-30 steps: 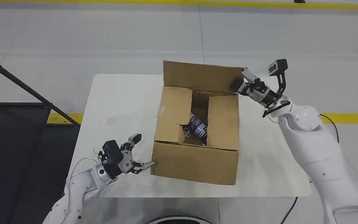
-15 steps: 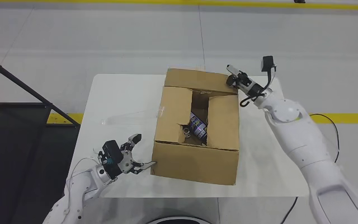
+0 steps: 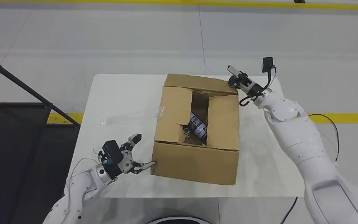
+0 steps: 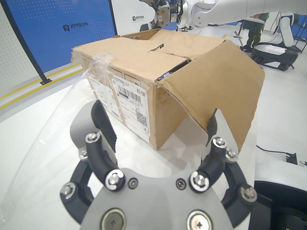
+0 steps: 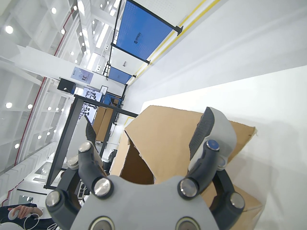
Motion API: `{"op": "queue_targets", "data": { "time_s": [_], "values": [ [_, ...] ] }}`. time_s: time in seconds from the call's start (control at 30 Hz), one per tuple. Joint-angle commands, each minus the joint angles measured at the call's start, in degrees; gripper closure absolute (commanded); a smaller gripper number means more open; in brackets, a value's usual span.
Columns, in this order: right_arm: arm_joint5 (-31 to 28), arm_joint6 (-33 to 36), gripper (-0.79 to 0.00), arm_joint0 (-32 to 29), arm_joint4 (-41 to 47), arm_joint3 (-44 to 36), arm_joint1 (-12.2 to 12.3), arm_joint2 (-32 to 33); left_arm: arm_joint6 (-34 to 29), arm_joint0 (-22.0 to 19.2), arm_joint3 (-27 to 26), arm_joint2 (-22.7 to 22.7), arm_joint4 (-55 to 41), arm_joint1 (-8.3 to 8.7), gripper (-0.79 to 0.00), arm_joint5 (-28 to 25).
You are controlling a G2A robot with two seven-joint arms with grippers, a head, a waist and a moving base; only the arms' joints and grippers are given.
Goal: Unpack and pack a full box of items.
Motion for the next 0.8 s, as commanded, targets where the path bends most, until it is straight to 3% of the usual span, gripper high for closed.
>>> {"op": "queue_targets", "data": {
  "time_s": [0.0,0.23,0.5,0.77],
  "values": [
    [-1.6,-0.6,-0.785,-0.5,0.1,-1.2,0.2,1.0,-0.1,0.0,-0.1,0.0,-0.1,-0.01,-0.785,0.2],
    [-3.0,5.6,-0.785,-5.4,2.0,-12.5,1.9,5.2,3.0,1.7,-2.6,-0.8,-4.0,-0.14,-0.785,4.2],
    [9.3,22.1,-0.785,-11.8,6.3,-26.3,4.3,9.1,2.7,2.1,-0.5,-1.8,-9.5,-0.86,-0.785,15.6],
    [17.2,23.2,-0.785,-15.2,1.0,-32.6,5.1,9.7,-4.5,-3.0,2.4,2.8,-8.0,-1.90,-0.785,25.2]
  ]
}}
